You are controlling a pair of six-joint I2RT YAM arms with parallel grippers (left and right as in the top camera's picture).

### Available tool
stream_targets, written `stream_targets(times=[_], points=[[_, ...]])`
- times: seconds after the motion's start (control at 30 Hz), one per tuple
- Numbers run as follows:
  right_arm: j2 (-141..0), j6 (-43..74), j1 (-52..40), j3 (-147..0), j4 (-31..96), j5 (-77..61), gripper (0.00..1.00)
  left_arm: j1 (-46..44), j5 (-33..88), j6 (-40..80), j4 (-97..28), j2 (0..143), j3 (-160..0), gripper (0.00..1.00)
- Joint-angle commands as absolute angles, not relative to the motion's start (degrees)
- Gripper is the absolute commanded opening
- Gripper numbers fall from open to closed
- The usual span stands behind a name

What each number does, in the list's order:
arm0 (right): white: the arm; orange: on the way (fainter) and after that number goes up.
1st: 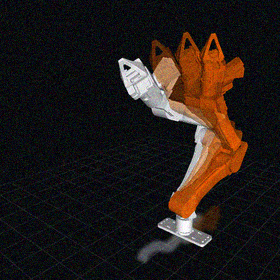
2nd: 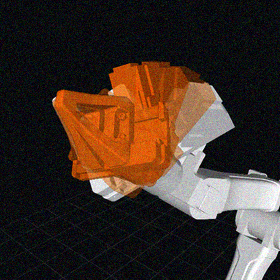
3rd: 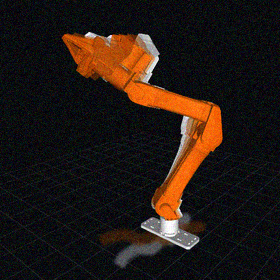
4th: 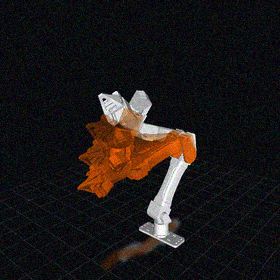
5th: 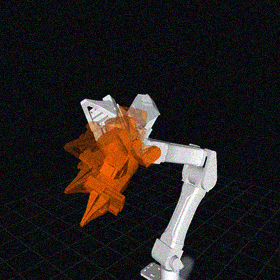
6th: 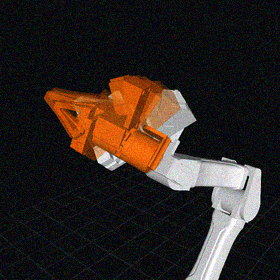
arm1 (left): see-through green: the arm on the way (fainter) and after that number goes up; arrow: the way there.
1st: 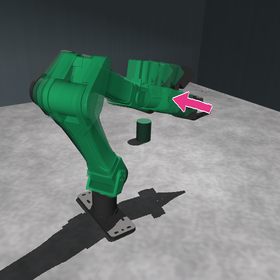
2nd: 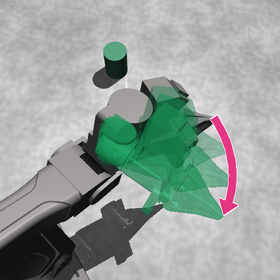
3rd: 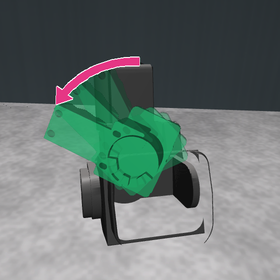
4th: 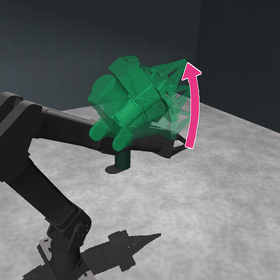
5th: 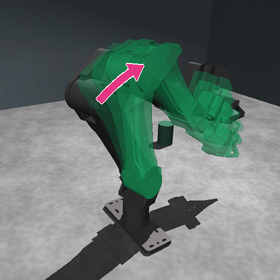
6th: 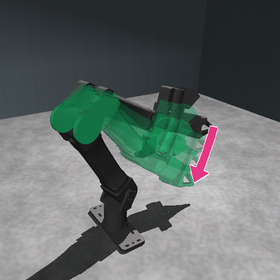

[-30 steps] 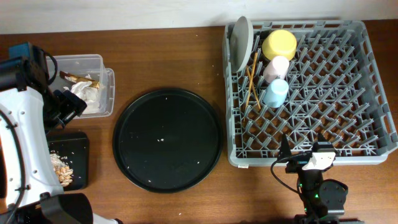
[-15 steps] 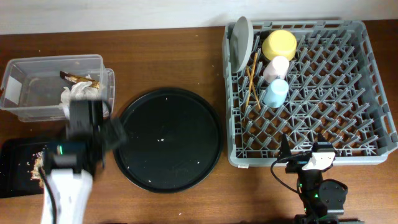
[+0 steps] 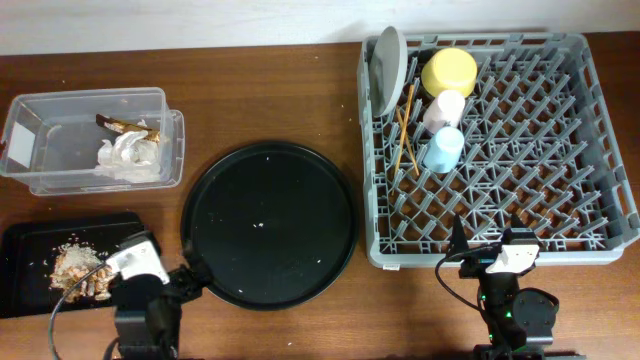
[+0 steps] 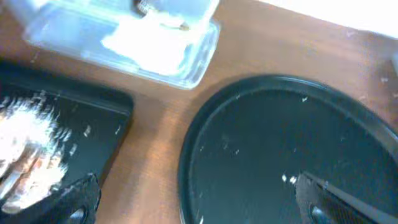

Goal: Sort waste into correct bins and load items into the dishwasher rack

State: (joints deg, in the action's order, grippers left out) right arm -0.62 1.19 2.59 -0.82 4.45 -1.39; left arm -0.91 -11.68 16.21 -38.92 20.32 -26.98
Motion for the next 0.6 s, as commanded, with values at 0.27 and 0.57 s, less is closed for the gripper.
stream_targets(times=[0.27,0.57], points=[[-0.2,0.8,3.0,-0.3,4.5,-1.1,0.98,-1.1,-1.7,-0.1,-10.1,6.2,-5.8,0.99],[-0.2,0.8,3.0,-0.3,4.5,-1.1,0.99,-1.1,-1.2,-4.0,-4.7,0.6,-0.5,1.00]])
